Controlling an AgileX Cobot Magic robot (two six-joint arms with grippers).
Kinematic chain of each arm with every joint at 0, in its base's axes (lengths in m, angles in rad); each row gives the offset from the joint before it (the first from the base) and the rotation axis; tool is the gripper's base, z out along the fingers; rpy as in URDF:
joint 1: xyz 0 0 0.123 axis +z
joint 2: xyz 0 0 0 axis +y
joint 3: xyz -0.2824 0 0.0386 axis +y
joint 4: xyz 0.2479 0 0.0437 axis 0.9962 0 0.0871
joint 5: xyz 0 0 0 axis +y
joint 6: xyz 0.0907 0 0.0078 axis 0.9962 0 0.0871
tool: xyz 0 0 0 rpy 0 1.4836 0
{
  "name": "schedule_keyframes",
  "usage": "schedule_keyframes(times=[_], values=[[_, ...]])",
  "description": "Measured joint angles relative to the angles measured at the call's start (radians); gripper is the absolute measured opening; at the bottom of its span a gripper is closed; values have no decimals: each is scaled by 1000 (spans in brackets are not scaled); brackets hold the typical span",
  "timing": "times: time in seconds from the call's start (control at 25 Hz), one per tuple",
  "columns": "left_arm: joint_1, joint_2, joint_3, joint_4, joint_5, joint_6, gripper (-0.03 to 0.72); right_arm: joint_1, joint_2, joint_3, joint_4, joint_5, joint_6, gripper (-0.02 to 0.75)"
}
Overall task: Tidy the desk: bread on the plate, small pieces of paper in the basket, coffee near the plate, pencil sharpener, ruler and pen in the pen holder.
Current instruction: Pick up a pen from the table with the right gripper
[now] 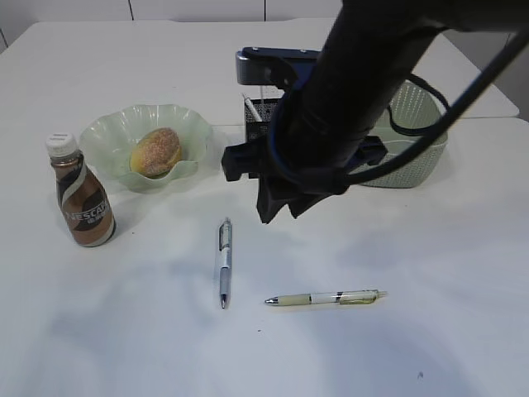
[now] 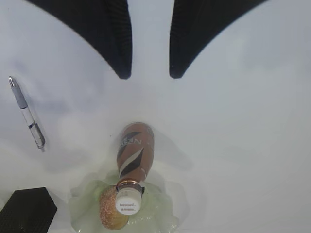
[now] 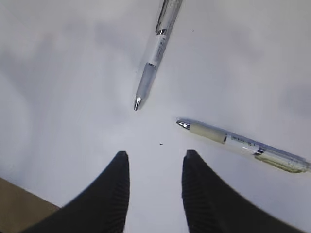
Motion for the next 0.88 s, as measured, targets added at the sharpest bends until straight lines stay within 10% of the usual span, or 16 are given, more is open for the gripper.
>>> schedule_keyframes(times=[0.88], values=[[0, 0, 0, -12, -5, 0, 178, 13, 446, -471, -87, 142, 382, 364]])
